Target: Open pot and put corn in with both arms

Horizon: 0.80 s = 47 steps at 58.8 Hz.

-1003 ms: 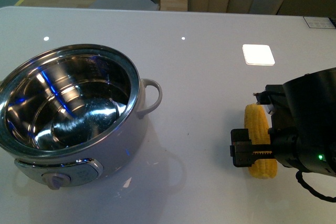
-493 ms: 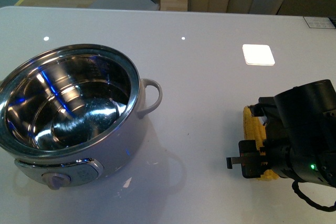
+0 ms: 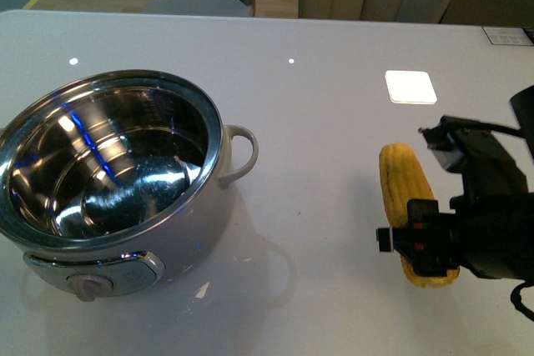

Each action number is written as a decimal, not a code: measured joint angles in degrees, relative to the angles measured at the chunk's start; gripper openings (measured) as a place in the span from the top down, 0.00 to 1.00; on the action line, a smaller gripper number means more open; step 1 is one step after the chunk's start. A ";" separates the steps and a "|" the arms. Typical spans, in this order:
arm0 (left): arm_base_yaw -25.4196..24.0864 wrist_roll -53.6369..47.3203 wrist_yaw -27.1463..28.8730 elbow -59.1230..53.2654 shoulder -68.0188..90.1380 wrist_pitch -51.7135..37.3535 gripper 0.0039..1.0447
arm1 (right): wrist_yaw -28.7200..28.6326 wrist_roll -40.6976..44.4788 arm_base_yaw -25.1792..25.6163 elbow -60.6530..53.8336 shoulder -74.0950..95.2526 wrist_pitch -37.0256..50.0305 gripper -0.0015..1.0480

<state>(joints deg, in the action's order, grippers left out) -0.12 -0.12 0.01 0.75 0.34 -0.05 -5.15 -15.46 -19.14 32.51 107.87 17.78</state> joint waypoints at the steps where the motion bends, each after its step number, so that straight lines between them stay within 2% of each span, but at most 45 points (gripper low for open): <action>1: 0.00 0.00 0.00 0.00 0.00 0.00 0.06 | -0.59 -0.28 0.00 -0.04 -1.40 -0.90 0.74; 23: 0.00 0.00 0.00 0.00 0.00 0.00 0.06 | -3.34 -6.25 -3.19 2.71 -18.97 -14.45 0.78; 38: 0.00 0.00 0.00 0.00 0.00 0.00 0.06 | -3.48 -8.37 -5.29 7.89 -22.56 -20.70 0.78; 47: 0.00 0.00 0.00 0.00 0.00 0.00 0.06 | -3.52 -12.04 -8.31 13.53 -22.16 -22.29 0.76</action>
<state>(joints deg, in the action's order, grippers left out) -0.12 -0.12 0.01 0.75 0.34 -0.05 -8.67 -27.51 -27.44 46.04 85.71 -4.51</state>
